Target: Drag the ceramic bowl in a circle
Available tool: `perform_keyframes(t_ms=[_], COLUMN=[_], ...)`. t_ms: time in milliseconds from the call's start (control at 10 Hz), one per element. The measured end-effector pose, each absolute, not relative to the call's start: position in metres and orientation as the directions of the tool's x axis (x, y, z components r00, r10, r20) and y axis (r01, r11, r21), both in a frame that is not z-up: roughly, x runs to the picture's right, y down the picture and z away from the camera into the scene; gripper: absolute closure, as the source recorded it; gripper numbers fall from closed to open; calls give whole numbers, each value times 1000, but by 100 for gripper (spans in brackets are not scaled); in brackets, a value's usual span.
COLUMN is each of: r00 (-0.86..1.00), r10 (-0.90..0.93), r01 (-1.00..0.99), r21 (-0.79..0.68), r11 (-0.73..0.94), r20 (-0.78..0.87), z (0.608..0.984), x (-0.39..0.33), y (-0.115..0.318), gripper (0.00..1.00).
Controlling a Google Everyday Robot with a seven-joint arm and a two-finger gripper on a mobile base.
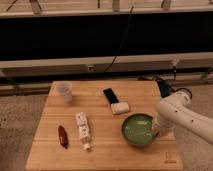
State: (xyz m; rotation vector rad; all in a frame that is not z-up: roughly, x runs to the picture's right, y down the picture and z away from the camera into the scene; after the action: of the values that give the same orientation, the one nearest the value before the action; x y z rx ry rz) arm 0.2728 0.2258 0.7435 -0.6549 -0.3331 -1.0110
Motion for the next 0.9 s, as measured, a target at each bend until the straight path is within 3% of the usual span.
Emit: perform_keyframes(t_ms=[400,900], r00=[474,353], r10=[-691,-726], r01=[880,935], r21=[-328,-243], r11=[344,257], r20=[546,590], z=[750,739], x=[238,172], y=[204,215], gripper=[100,100])
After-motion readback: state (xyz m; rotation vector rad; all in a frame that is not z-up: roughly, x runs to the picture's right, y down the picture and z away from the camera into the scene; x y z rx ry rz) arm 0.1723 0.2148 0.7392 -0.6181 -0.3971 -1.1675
